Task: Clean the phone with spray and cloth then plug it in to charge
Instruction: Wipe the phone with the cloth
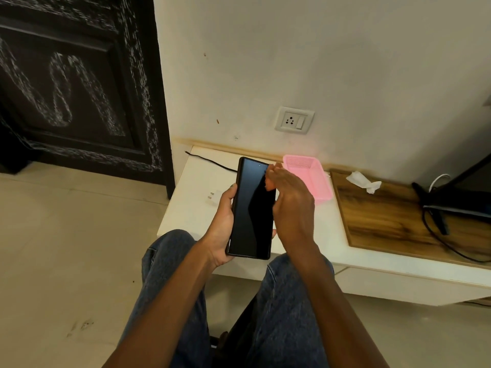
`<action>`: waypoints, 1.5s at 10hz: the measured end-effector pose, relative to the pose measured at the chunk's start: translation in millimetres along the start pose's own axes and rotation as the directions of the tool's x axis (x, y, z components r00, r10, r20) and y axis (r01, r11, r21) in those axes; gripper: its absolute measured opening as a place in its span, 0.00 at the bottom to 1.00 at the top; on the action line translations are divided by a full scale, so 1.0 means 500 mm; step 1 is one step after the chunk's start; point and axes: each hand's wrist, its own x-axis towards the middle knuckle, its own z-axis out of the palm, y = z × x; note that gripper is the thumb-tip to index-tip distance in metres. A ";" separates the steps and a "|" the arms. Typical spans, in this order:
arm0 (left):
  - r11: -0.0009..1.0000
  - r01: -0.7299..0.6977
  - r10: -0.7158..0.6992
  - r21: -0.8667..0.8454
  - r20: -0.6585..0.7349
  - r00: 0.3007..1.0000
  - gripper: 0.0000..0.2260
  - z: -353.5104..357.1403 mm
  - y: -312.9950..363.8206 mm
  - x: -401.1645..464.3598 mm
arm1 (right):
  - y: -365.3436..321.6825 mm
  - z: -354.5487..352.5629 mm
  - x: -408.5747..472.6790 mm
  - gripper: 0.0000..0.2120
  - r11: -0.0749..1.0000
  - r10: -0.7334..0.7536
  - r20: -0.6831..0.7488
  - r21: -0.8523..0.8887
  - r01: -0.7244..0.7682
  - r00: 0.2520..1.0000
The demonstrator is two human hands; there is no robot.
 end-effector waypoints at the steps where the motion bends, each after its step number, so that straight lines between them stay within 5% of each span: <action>1: 1.000 -0.019 0.019 0.012 -0.039 0.999 0.26 -0.008 0.004 0.004 | -0.033 0.017 -0.020 0.11 0.994 -0.110 -0.033 0.023 0.111 0.993; 3: 0.999 -0.027 0.026 -0.024 -0.045 0.999 0.25 -0.020 0.004 -0.003 | -0.019 0.012 -0.052 0.17 0.986 -0.161 0.041 0.039 0.160 0.986; 5: 0.999 0.002 0.000 0.043 -0.044 0.999 0.26 0.014 -0.010 0.004 | -0.016 0.000 0.005 0.13 1.000 -0.016 -0.009 0.009 0.016 1.000; 6: 1.000 -0.002 0.002 -0.005 -0.018 1.000 0.24 0.010 -0.004 0.001 | -0.042 0.014 -0.016 0.10 0.996 -0.084 0.018 0.038 0.083 0.996; 8: 0.999 -0.026 0.025 -0.040 -0.039 0.999 0.25 -0.011 0.003 -0.001 | -0.010 0.000 -0.031 0.18 0.994 -0.100 0.074 0.062 0.095 0.992; 10: 1.000 -0.016 0.016 -0.025 0.017 1.000 0.25 0.011 0.000 -0.002 | -0.038 0.004 0.013 0.10 0.998 -0.012 0.006 0.065 0.012 1.000; 11: 0.997 -0.013 0.016 -0.076 0.030 0.999 0.25 -0.001 -0.005 -0.005 | -0.089 0.026 -0.013 0.17 0.992 -0.127 -0.081 -0.003 0.128 0.989; 12: 0.994 -0.008 0.010 -0.110 0.018 1.000 0.25 -0.011 -0.002 -0.008 | -0.063 0.019 -0.069 0.17 0.974 -0.162 -0.159 0.134 0.184 0.974; 13: 0.998 -0.004 0.006 -0.065 0.023 1.000 0.25 -0.004 -0.003 -0.005 | -0.025 0.018 -0.028 0.15 0.983 -0.183 0.156 0.053 0.177 0.971; 15: 0.999 -0.028 0.030 -0.047 0.051 0.998 0.25 0.007 -0.016 0.001 | -0.062 0.004 0.010 0.14 0.996 -0.045 0.064 0.080 0.040 0.997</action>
